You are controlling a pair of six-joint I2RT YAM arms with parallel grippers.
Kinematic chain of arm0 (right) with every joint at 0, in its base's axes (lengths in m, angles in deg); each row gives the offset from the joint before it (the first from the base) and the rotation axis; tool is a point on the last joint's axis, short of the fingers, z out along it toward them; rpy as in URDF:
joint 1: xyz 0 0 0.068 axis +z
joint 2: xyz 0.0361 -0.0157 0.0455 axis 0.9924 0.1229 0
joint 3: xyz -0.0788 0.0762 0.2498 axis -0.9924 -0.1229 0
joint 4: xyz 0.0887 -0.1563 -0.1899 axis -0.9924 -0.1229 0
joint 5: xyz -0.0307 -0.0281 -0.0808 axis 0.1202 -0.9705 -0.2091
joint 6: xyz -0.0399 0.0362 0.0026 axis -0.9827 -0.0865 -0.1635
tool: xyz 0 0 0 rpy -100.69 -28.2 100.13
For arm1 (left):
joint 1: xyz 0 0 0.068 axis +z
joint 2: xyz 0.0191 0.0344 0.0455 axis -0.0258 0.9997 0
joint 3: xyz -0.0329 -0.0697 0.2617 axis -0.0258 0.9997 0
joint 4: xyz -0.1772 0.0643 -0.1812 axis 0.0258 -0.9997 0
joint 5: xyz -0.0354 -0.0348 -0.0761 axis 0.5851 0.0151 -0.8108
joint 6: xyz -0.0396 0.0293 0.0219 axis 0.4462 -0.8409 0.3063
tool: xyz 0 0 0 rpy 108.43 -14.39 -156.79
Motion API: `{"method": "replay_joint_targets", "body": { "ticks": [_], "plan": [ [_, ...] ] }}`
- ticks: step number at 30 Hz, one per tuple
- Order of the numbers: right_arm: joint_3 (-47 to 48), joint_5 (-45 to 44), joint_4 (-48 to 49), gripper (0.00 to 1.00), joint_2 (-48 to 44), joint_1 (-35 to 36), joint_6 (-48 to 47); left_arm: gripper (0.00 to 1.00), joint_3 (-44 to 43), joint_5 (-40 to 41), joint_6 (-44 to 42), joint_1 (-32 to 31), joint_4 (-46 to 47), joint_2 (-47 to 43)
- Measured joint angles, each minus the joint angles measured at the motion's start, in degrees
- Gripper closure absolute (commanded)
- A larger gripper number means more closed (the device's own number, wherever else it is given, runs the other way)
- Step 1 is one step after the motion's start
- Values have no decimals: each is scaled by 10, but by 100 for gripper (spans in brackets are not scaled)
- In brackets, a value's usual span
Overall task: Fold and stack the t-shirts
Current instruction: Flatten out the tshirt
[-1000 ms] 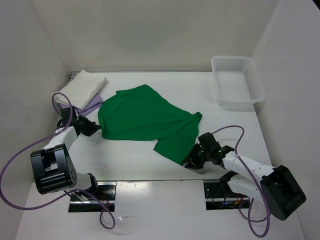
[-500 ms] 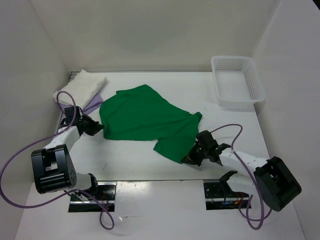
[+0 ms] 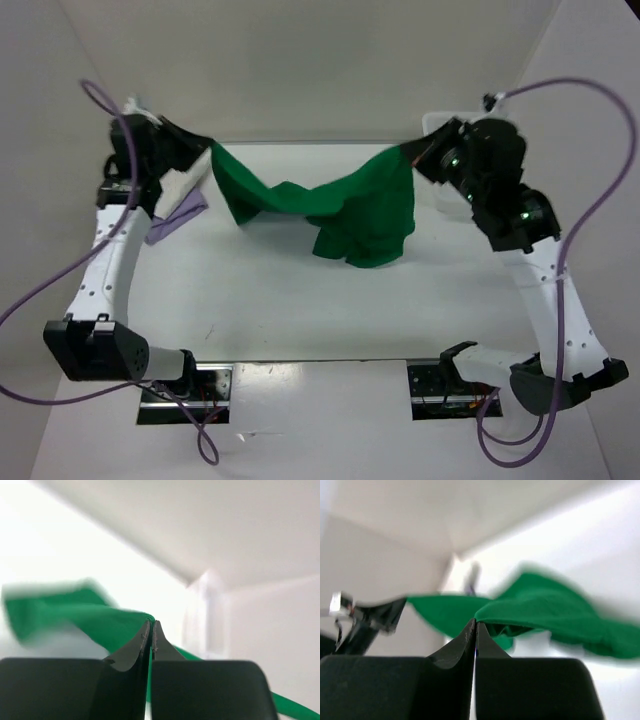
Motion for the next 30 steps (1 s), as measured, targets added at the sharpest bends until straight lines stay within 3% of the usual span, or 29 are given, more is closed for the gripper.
{"method": "replay_joint_targets", "body": {
  "ticks": [5,8,12,16,19,24,30],
  "plan": [
    [295,-60,-47,100,80,-20,-96,100,-181,-6,12,113,-37,-27],
    [449,-101,-60,100,113,-17,-146,100,-287,-6,14,143,-55,-38],
    [593,-110,-74,100,153,-17,-169,100,-417,-6,13,144,-115,-16],
    [663,-107,-45,100,191,-17,-188,100,-500,1,12,144,-127,14],
    [664,-107,-25,100,221,-17,-202,100,-473,3,9,144,-123,22],
    [569,11,-10,100,299,-103,-189,100,-335,3,-10,144,-104,48],
    [587,84,-32,100,512,-164,-176,100,-248,3,-19,141,-110,206]
  ]
}}
